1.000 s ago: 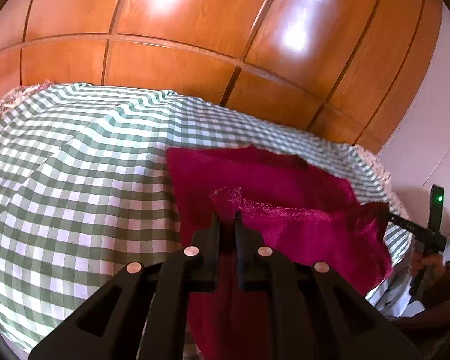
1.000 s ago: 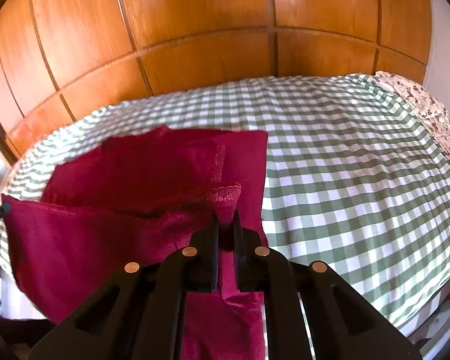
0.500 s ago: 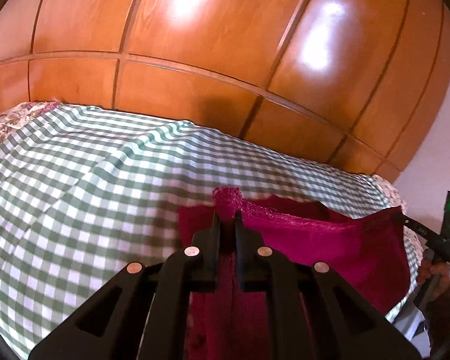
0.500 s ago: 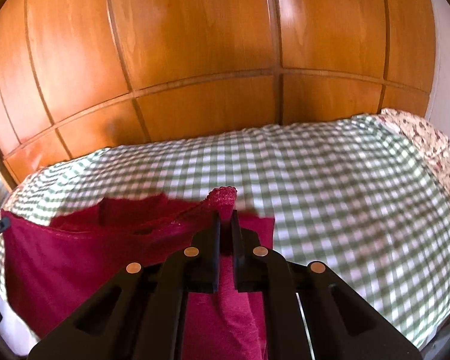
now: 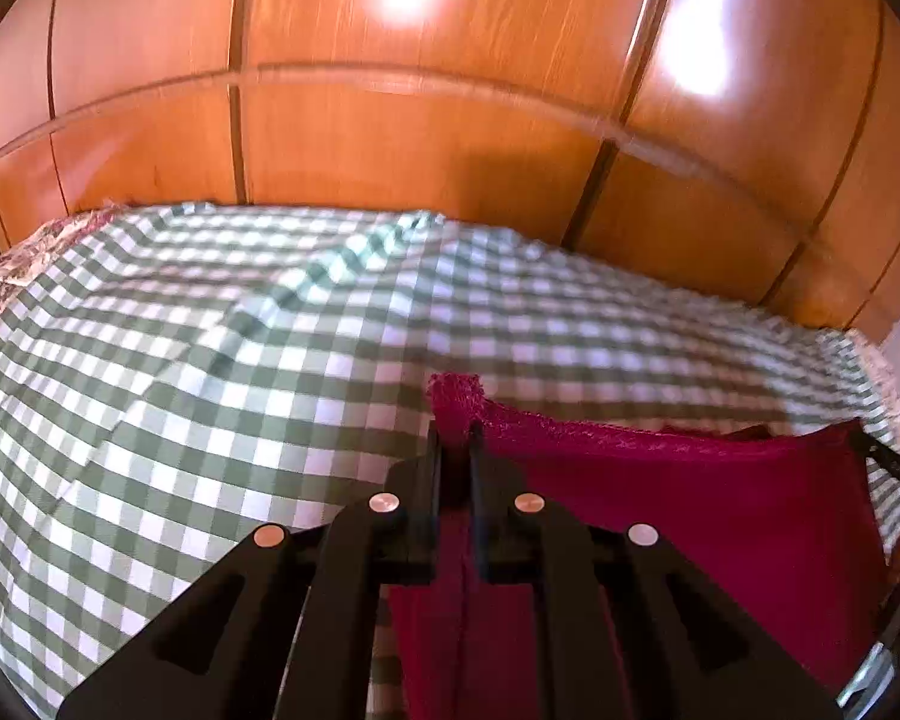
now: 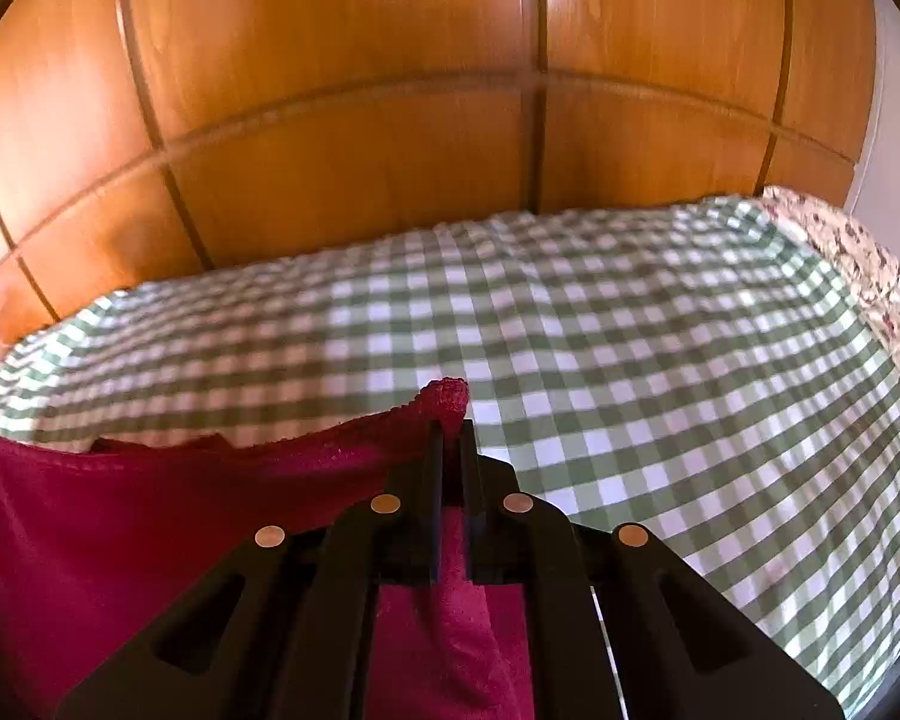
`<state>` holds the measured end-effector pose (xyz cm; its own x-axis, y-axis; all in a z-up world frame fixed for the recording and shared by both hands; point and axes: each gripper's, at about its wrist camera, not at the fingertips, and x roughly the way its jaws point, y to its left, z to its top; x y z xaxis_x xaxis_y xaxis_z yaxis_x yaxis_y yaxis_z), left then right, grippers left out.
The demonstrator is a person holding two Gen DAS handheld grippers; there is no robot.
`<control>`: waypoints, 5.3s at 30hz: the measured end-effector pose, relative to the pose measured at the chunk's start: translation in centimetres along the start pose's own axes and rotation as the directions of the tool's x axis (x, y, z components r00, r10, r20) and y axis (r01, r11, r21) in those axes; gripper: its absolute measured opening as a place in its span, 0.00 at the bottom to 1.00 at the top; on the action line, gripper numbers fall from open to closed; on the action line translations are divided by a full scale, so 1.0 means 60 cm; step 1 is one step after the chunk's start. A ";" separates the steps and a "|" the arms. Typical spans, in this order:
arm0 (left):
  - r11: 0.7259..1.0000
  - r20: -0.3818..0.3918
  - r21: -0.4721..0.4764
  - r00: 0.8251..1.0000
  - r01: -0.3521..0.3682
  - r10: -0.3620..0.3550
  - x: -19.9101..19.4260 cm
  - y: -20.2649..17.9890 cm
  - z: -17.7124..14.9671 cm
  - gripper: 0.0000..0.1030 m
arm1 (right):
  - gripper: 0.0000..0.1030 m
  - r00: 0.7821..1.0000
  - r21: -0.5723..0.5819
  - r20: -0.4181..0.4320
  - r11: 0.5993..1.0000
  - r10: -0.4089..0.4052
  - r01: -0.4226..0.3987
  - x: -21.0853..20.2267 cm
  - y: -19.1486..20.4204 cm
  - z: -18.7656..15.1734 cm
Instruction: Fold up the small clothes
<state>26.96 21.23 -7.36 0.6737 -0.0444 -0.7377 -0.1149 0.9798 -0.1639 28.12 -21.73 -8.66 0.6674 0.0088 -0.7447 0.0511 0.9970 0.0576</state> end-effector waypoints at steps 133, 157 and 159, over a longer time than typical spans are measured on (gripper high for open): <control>0.994 -0.109 0.052 0.989 -0.093 0.098 -0.063 0.018 -0.192 0.07 | 0.92 0.951 -0.189 -0.139 0.935 0.277 -0.300 -0.158 0.135 -0.281; 0.971 -0.078 0.130 0.979 0.199 -0.190 -0.102 -0.122 -0.186 0.36 | 0.91 0.932 0.251 -0.084 0.913 0.351 -0.321 -0.107 -0.083 -0.189; 0.972 -0.095 0.147 0.980 0.185 -0.173 -0.094 -0.136 -0.189 0.42 | 0.85 0.903 0.270 -0.119 0.889 0.413 -0.371 -0.094 -0.078 -0.205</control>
<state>15.80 11.26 -9.27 0.6112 -0.2312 -0.7570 0.1204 0.9724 -0.1997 15.00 -25.50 -12.91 0.5353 0.4286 -0.7278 -0.0016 0.8622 0.5066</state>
